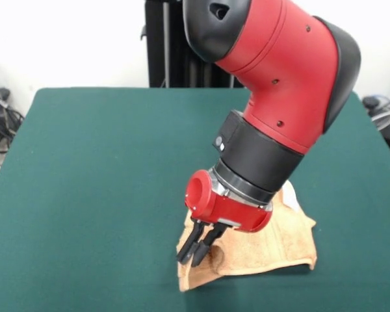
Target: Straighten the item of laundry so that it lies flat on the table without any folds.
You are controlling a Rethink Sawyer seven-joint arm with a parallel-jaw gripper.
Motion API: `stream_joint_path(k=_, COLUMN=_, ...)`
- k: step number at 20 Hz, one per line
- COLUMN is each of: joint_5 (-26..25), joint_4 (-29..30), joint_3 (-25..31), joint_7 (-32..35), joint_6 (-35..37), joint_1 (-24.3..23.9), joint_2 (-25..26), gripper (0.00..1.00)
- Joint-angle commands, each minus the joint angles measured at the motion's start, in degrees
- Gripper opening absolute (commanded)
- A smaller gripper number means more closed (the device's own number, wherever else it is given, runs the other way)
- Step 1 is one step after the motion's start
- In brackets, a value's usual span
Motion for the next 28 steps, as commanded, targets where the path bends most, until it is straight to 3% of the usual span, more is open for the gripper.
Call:
stream_joint_path(k=1, joint_5=-1.3, joint_4=11.7, joint_3=10.7, joint_7=-3.0, joint_6=-0.5, joint_1=-2.4, joint_2=-2.6, gripper=0.00)
stream_joint_path(k=13, joint_5=-3.3, joint_4=17.5, joint_3=17.1, joint_7=-7.3, joint_6=-1.9, joint_1=-8.1, joint_2=-7.1, gripper=0.00)
stream_joint_path(k=28, joint_5=-8.6, joint_4=20.8, joint_3=24.6, joint_7=-9.2, joint_6=-4.0, joint_1=-14.2, joint_2=-9.1, gripper=0.00)
